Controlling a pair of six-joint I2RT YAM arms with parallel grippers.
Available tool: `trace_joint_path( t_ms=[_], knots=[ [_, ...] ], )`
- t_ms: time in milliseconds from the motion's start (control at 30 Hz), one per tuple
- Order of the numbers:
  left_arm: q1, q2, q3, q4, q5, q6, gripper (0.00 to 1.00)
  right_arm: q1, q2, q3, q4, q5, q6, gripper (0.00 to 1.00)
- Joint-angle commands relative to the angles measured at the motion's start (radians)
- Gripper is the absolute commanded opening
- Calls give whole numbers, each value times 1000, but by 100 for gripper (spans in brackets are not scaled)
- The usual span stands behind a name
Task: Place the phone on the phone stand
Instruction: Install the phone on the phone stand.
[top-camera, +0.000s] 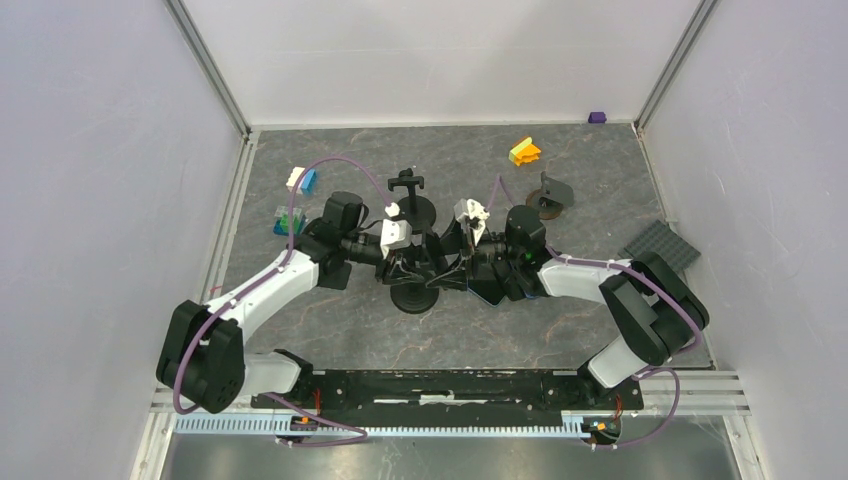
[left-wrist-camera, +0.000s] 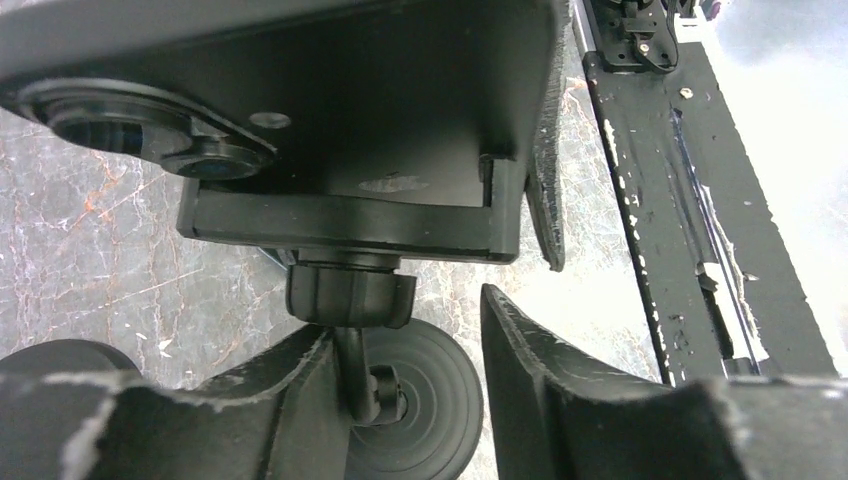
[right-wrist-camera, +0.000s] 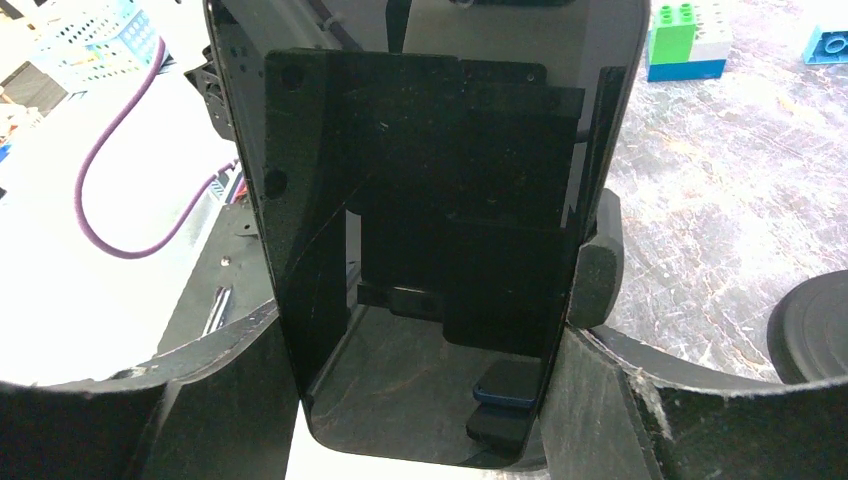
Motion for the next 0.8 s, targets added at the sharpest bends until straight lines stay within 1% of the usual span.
trace_joint_path(
  t_ms=[0, 67, 233, 433, 600, 767],
  knots=[
    [-16, -7, 32, -36, 5, 33, 54, -12, -28, 37, 96, 40, -25, 1],
    [-16, -13, 30, -34, 2, 34, 54, -15, -34, 40, 69, 41, -54, 1],
    [-16, -7, 35, -37, 7, 32, 49, -15, -38, 63, -28, 28, -118, 1],
    [-16, -11, 41, -50, 13, 48, 51, -15, -38, 88, -89, 2, -154, 1],
    [-16, -17, 44, -58, 4, 59, 59, -15, -40, 102, -104, 3, -157, 1],
    [-16, -38, 50, -49, -27, 57, 74, -16, -50, 107, -143, 12, -188, 1]
  ],
)
